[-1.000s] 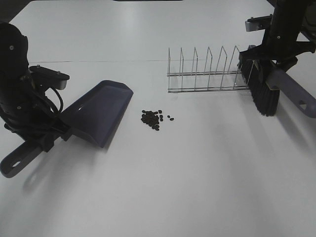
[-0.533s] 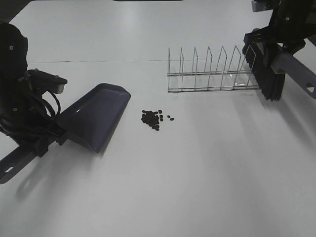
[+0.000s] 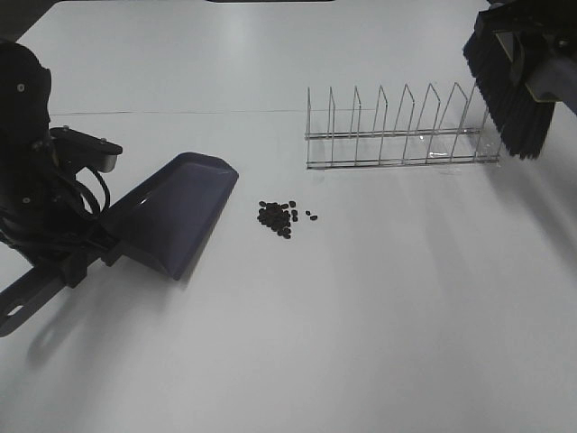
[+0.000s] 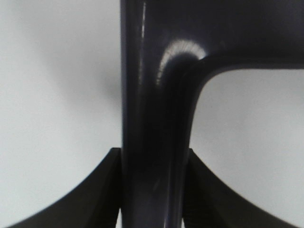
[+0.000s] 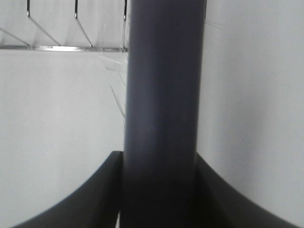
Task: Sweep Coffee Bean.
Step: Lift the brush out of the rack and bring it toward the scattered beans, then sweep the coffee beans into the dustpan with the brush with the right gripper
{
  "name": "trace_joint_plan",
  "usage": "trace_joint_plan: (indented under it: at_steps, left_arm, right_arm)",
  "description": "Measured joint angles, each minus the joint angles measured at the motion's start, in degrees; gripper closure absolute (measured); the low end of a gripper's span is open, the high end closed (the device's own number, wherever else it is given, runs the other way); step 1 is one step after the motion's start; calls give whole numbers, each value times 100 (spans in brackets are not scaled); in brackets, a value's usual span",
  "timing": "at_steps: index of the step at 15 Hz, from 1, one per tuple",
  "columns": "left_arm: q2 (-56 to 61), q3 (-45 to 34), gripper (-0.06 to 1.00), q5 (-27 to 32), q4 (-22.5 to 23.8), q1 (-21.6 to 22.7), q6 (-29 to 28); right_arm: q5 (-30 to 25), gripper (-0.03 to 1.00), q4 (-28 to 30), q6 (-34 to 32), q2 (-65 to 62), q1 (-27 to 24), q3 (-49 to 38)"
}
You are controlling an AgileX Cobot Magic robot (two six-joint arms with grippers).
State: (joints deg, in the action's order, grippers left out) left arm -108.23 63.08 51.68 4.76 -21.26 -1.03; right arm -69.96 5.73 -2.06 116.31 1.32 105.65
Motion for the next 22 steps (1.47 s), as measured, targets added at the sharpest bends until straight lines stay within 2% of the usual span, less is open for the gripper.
trace_joint_plan:
  at_steps: [1,4,8,11,12,14,16,20,22]
  left_arm:
    - [0,0,62,52,29,0,0]
    - [0,0,62,172,424,0,-138]
    - [-6,29,62,132,688,0,-298]
    - [-298,510,62,361,693,-29,-309]
    - [-762,991,62,653,802,-229,-332]
    - [-1100,1358,62,819,859,-464,-332]
    - [-1301,1513,62,900,882,-619,-332]
    - [-1484,1530,62,1014,796,-625,-292]
    - [-1484,1530,62,1031,773,-625,-264]
  right_arm:
    - [0,66,-6,0,-510,0,-779]
    - [103,66,-149,-40,-1066,0,-2068]
    - [510,66,-34,-275,-1112,223,-2830]
    - [877,66,504,-670,-1112,779,-2865]
    - [985,66,945,-985,-1071,1249,-2865]
    - [951,66,1215,-1112,-882,1547,-2865]
    - [905,66,1249,-1197,-636,1656,-2865]
    - [825,66,1112,-1203,-235,1707,-2727]
    - [796,66,1106,-1192,29,1896,-2481]
